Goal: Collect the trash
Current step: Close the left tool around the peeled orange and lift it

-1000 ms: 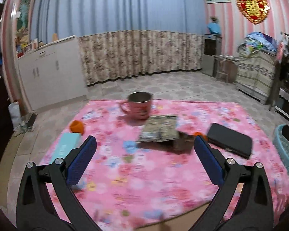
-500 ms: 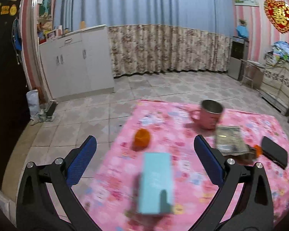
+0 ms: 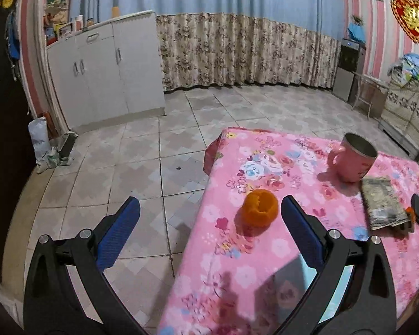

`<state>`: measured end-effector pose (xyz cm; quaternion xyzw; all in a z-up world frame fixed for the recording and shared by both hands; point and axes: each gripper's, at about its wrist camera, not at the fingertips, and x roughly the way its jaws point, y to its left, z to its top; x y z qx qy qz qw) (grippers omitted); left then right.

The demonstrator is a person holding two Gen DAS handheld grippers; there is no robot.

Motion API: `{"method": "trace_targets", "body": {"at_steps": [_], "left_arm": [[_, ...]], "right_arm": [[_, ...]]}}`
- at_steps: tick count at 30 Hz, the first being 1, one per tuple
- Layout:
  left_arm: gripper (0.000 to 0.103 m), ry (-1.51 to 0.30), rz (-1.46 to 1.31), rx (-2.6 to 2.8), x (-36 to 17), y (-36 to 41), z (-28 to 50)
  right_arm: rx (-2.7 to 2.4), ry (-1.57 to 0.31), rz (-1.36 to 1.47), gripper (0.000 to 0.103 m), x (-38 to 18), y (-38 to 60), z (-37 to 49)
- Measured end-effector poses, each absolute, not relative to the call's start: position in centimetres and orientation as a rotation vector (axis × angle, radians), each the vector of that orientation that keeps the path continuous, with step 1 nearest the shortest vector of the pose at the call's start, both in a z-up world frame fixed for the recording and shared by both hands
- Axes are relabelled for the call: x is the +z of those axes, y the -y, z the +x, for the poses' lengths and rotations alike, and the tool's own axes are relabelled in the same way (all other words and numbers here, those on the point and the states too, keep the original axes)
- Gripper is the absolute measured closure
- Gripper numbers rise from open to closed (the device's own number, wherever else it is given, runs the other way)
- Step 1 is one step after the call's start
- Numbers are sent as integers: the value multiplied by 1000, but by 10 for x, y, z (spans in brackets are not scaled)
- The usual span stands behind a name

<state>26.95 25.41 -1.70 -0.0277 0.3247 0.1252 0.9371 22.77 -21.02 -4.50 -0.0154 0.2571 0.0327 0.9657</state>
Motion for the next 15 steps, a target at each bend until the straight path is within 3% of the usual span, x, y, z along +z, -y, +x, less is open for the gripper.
{"method": "trace_targets", "body": {"at_steps": [3,5,15], "left_arm": [[9,-668,-15,222,-28,-257,280],[19,-695,-5,191,-36,-260,289],[20,-766,-43,39,-56,-247,323]], "right_arm": [[60,-539,-31,8,-50,208,233],[56,-547,-39,8,-53,205,236],[27,-563,-53,8,-58,197,248]]}}
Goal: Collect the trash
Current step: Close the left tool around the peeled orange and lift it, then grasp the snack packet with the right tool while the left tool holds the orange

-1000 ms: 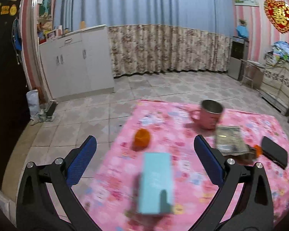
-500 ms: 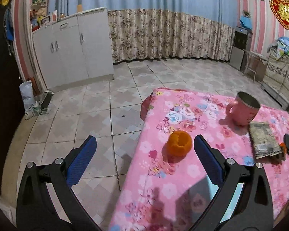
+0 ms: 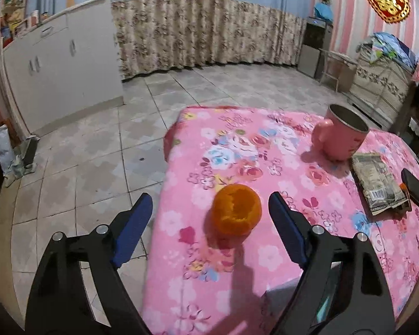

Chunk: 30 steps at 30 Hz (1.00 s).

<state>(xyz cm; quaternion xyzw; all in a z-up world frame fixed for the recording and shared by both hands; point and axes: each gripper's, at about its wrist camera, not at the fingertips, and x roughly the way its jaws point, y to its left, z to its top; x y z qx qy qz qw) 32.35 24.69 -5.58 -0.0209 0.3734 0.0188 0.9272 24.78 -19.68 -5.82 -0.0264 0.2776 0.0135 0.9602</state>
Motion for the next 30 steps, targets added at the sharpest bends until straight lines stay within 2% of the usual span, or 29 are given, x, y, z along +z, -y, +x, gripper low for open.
{"method": "trace_targets", "body": {"at_steps": [9,11,13,30], "left_arm": [[36,-831,-83,-28,-71,-240,344],[48,-852,-109,-42,-75,-241,348],[55,-872,-130,-64,-77,-240,352],[62,-851,-86,-38,-69,-236,354]], "right_arm": [[23,-568,-42,8,-59,198,252],[24,-568,-44,8,-59,198,253],[24,-567,-43,8,-59,198,253],[40,-569,-43,8,-52,191,259]]}}
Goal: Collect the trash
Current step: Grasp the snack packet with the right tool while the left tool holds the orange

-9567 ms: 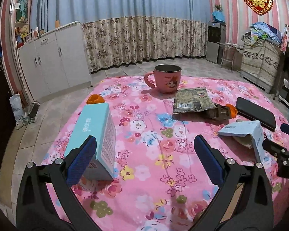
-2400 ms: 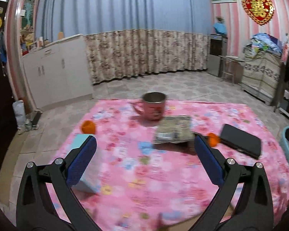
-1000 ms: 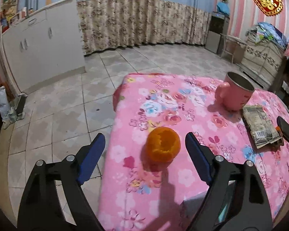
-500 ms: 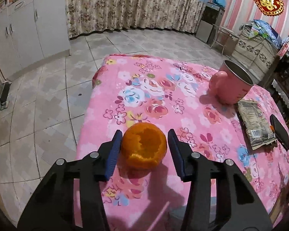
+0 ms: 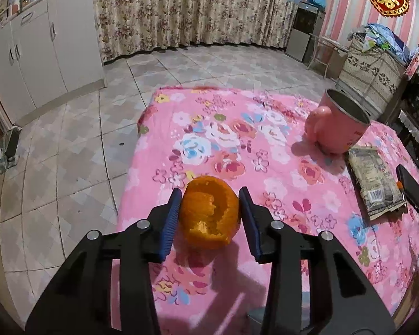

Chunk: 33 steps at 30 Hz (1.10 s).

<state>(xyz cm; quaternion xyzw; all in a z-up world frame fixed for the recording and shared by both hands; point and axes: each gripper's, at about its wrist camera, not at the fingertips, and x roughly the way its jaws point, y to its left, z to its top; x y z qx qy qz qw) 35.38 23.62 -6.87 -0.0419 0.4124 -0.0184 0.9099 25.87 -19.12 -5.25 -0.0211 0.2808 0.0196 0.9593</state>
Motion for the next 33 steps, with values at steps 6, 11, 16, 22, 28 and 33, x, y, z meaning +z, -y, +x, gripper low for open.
{"method": "trace_targets", "body": {"at_steps": [6,11,16,22,28,33], "left_arm": [[62,-818,-80,-14,-50,-241,353],[62,-773,-70,-1,-26,-241,347],[62,-737,-58,-1,-1,-234,336],[62,-708,-34,-8,15,-216,323],[62,-704,-30,-38,20,-200,315],[62,-695,-8,-63,22,-185,310]], "right_arm": [[76,-632,-80,8,-59,179,277],[133,-659,-89,8,-56,156,298],[193,-692,-111,8,-58,122,328],[228,-792,-97,8,-76,94,373],[267,-866,-26,27,-83,88,399],[324,-895,38,61,-85,82,407]]}}
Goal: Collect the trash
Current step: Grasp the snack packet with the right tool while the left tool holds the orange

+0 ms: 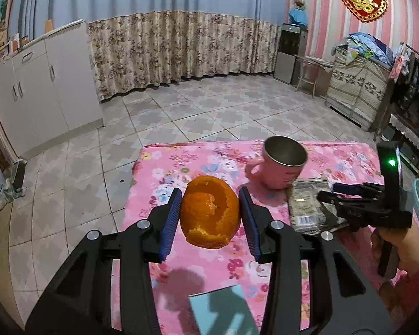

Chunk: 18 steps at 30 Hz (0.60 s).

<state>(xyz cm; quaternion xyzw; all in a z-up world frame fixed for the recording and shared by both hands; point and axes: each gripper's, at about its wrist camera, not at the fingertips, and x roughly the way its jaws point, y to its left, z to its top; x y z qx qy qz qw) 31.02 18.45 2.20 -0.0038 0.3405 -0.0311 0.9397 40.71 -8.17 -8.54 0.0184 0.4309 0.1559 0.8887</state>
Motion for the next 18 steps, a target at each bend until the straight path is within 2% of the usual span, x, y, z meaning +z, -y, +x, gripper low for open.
{"method": "trace_targets", "body": {"at_steps": [2,4,7,18], "left_arm": [[62,-698,-9,-63,22,-180,310],[62,-704,-18,-66,21,-178,309],[62,-703,-16,-61,21,-172,307],[62,-680,16,-82,40,-130,284]], "right_arm": [[319,-894,39,66,-87,80,407],[310,-886,35,81,-88,81,406],[315,-850,60,92,-82,92,401],[306,-701,128,95,-26,151,358]]}}
